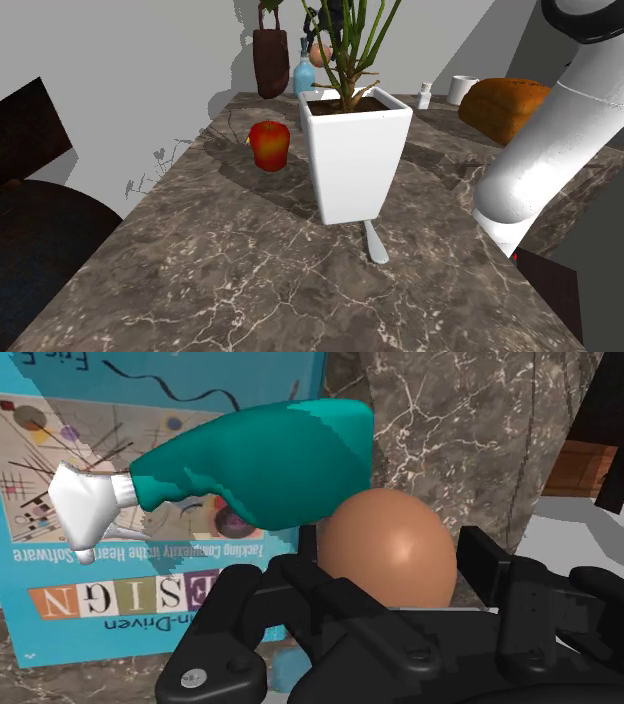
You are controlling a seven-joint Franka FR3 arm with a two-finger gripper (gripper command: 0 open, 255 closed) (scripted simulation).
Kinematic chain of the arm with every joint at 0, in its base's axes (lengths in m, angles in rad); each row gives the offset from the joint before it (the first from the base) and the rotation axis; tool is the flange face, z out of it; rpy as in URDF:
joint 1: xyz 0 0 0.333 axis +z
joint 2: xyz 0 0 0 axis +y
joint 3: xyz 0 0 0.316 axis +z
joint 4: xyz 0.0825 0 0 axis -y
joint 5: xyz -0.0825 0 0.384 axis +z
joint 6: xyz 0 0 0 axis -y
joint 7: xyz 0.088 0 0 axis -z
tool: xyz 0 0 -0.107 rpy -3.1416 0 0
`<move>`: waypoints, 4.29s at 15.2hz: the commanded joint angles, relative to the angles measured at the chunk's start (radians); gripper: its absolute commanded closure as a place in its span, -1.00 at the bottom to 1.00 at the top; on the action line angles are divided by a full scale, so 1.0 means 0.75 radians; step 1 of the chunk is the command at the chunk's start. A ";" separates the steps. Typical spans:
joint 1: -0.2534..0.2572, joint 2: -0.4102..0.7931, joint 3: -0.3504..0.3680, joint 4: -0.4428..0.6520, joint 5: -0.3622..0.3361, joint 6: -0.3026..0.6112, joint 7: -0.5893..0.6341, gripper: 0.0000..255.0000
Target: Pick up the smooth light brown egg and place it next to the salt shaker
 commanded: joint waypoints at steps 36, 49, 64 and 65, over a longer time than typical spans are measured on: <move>-0.607 0.538 -0.768 0.712 0.304 -0.564 -1.213 1.00; -0.536 0.413 -0.752 0.315 0.227 -0.278 -1.262 1.00; -0.508 0.374 -0.740 0.003 0.217 -0.007 -1.327 1.00; -0.507 0.374 -0.739 -0.015 0.219 0.011 -1.332 1.00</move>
